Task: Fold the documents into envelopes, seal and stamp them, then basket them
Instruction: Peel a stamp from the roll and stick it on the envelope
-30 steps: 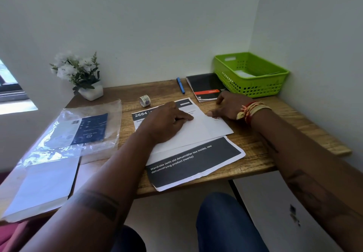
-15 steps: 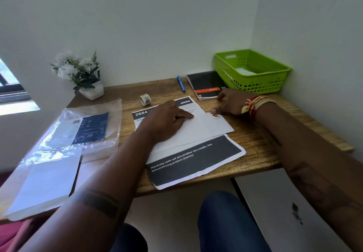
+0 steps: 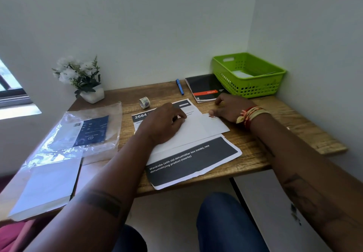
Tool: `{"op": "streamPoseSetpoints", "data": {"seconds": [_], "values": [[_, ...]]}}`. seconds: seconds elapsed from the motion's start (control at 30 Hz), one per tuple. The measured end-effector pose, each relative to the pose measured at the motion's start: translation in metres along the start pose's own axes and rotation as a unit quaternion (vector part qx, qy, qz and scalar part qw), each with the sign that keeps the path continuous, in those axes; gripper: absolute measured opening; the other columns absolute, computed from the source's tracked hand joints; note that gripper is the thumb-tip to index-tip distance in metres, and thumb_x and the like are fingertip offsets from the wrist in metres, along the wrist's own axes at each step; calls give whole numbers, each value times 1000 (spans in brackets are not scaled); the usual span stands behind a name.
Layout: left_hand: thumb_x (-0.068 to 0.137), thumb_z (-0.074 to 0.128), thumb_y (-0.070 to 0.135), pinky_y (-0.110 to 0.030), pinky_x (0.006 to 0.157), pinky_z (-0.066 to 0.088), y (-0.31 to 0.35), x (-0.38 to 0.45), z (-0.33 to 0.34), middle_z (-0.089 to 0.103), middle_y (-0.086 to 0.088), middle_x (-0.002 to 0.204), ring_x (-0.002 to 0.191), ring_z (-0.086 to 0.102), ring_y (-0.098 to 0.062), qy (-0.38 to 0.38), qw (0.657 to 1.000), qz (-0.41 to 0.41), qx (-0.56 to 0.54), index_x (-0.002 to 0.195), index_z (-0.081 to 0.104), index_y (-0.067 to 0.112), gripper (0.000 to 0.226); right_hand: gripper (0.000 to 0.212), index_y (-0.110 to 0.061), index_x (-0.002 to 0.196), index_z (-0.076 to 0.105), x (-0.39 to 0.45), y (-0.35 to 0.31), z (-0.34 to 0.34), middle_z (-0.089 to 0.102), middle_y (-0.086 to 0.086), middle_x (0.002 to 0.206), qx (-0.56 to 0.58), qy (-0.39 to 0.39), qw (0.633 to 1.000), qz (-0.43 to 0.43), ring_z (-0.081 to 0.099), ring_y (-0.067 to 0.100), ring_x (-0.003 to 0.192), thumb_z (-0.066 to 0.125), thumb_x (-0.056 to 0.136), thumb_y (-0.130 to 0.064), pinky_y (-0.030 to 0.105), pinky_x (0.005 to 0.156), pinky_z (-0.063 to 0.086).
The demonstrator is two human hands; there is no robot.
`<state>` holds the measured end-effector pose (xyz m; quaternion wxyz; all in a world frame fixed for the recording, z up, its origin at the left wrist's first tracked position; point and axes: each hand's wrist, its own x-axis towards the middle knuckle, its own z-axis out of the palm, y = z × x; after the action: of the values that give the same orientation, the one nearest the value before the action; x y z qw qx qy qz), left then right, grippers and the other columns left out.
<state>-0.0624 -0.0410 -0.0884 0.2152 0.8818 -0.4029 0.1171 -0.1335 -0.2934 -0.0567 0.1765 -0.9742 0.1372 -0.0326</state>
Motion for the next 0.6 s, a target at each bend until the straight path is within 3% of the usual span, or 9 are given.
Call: {"op": "streamPoseSetpoints", "data": {"seconds": [0.23,0.37,0.43,0.5,0.6], "values": [[92,68,57,-30,72,48,3,0,-4,60,11,94,82,57,-6,-14,999,-46,-3,107,72,31,31,46,-27,116,64,-18,1,4,67,-2,107,43,48,998,-22,61,20,100,62,88,-63,31,81,47],[96,64,54,-28,68,43,4,3,-19,65,13,85,82,60,-9,-45,995,-80,-30,89,71,30,26,62,-27,124,65,-28,3,4,65,-1,126,19,27,997,-70,59,20,114,68,80,-69,31,93,47],[98,62,52,-31,68,42,1,1,-31,67,5,80,79,60,-15,-70,989,-122,-41,80,69,23,35,62,-27,125,66,-28,4,5,64,1,129,9,30,996,-81,57,21,118,66,80,-70,35,99,47],[91,64,64,-37,80,48,-5,-8,-39,73,-3,98,91,64,-20,-118,982,-148,0,98,75,17,49,59,-29,124,66,-26,5,6,64,3,127,-4,36,995,-90,57,21,116,64,81,-71,36,98,47],[68,69,85,-42,94,53,-5,-26,-46,66,0,118,107,62,-21,-154,969,-183,66,123,67,28,79,56,-32,121,66,-26,7,9,63,4,122,-13,40,994,-98,57,22,112,62,81,-71,36,96,47]]}}
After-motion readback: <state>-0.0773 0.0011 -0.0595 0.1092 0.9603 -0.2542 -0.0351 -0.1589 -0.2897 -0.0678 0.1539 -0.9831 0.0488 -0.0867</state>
